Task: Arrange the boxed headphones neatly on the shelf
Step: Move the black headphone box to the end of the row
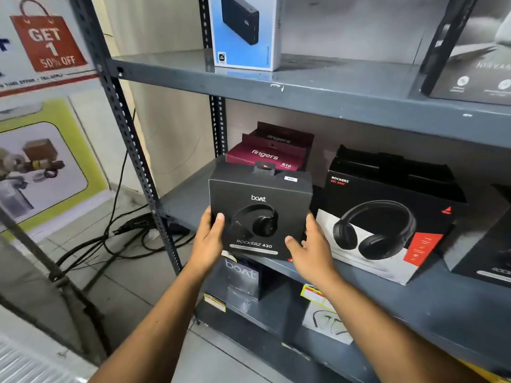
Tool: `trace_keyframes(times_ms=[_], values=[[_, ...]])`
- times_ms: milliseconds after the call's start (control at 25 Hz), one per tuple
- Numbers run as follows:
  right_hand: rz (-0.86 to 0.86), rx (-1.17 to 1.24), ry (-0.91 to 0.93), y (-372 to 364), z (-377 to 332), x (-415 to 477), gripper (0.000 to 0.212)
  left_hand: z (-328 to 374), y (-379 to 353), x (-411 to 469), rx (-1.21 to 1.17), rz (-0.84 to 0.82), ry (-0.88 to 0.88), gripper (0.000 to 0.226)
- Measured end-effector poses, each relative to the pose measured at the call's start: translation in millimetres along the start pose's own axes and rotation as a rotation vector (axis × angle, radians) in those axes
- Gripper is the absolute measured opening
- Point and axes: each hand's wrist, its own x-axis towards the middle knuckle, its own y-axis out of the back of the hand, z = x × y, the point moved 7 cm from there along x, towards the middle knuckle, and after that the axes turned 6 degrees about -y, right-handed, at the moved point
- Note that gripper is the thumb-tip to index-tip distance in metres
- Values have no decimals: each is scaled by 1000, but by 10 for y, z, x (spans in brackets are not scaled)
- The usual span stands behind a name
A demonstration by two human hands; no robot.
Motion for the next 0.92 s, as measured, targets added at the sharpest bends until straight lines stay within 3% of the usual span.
trace_keyframes(times_ms=[160, 280, 480, 640, 920], values=[[25, 67, 66, 207, -59, -146, 56, 89, 106, -255, -35, -67, -74, 38], [153, 136, 152, 559, -232, -388, 40, 242, 130, -557, -79, -121, -160, 49], [265, 272, 180, 1105, -249, -627, 34, 508, -63, -829, -64, -131, -149, 61], [265, 332, 170, 1455, -11, -826, 47, 764, -448, -1012, -58, -196, -195, 58], [488, 189, 147, 2334, 496, -1288, 34, 902, -1490, -1358, -127, -342, -229, 44]])
